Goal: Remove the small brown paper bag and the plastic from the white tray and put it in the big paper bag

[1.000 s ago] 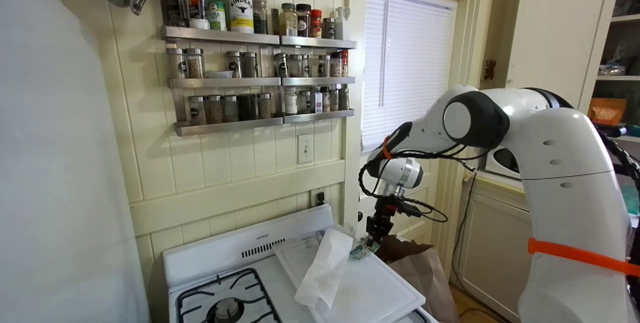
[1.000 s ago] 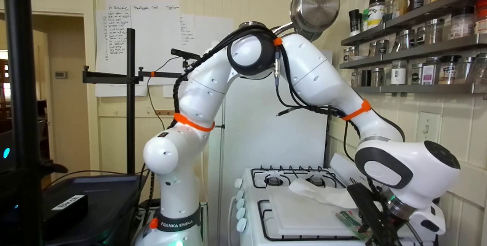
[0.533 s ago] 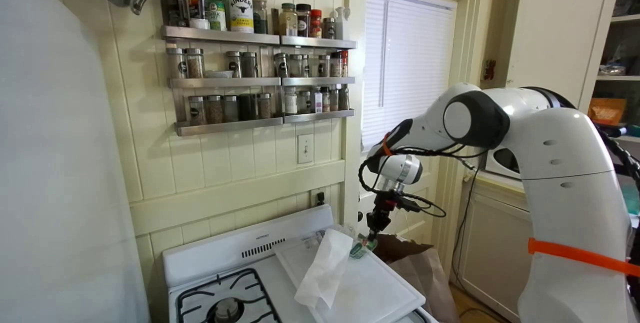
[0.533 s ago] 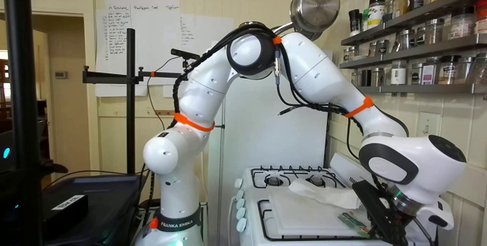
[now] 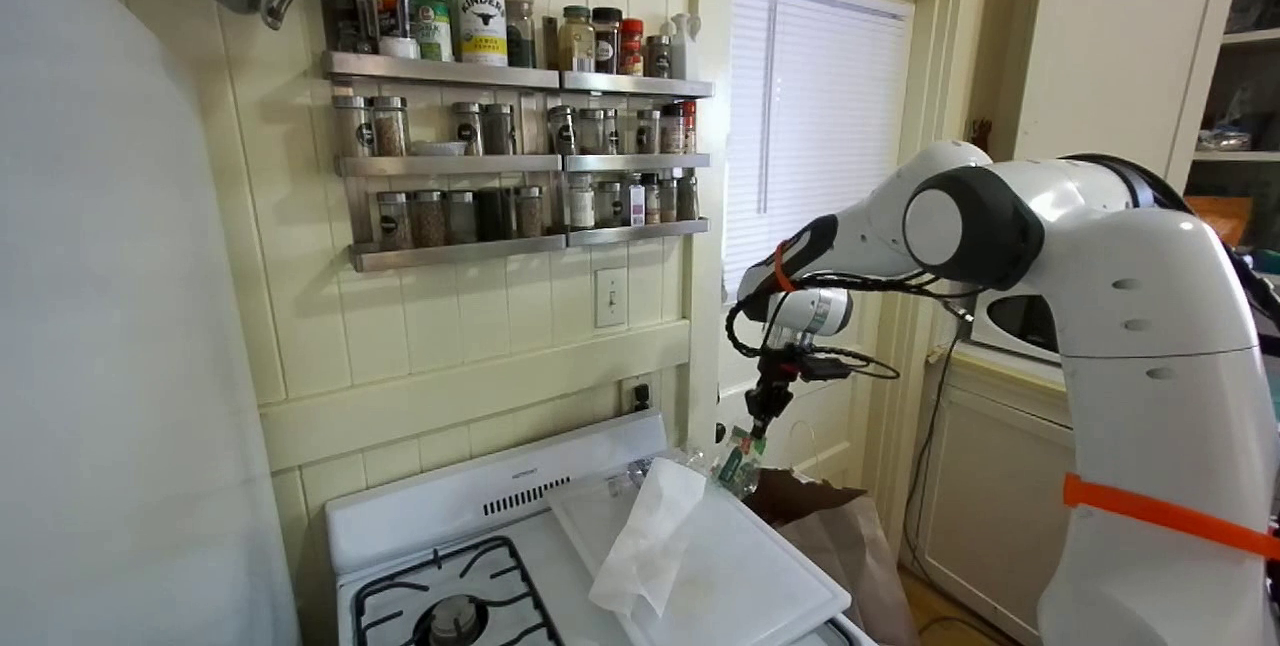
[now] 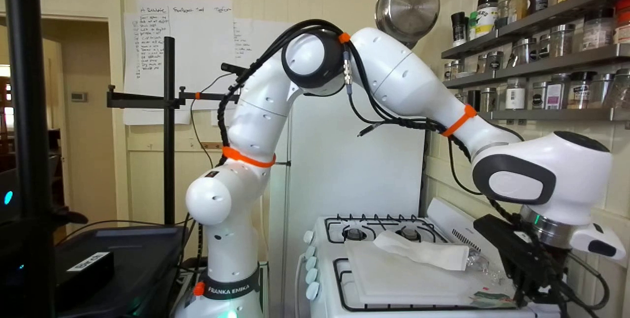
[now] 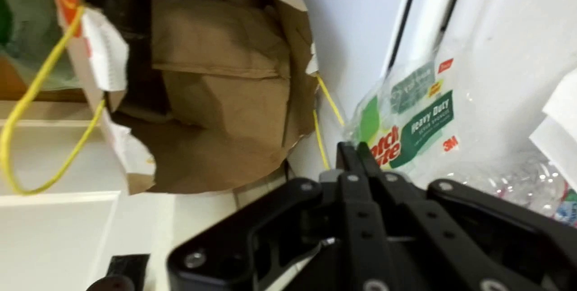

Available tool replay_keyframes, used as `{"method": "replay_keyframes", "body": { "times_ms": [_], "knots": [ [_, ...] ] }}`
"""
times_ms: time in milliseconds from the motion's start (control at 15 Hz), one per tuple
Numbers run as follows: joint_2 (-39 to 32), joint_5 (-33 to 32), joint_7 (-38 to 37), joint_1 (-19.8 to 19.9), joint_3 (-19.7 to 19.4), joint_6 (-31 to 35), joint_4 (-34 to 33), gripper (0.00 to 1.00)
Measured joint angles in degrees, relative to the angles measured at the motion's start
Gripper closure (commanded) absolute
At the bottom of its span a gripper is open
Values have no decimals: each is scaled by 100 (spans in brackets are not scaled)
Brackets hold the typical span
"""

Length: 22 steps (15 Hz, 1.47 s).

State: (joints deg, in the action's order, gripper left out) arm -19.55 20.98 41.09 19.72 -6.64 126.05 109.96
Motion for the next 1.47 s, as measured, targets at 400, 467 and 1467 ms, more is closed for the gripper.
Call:
{"method": "replay_keyframes", "body": {
  "times_ms": [400,467,1467],
  "knots": [
    [-13,-1532,-944,-240,-228,981,24,100],
    [-55,-1786,-1112,-270,-258,1065,32,100],
    [-568,-3117,-2161,-430,-367,1226,144,16]
  ]
}}
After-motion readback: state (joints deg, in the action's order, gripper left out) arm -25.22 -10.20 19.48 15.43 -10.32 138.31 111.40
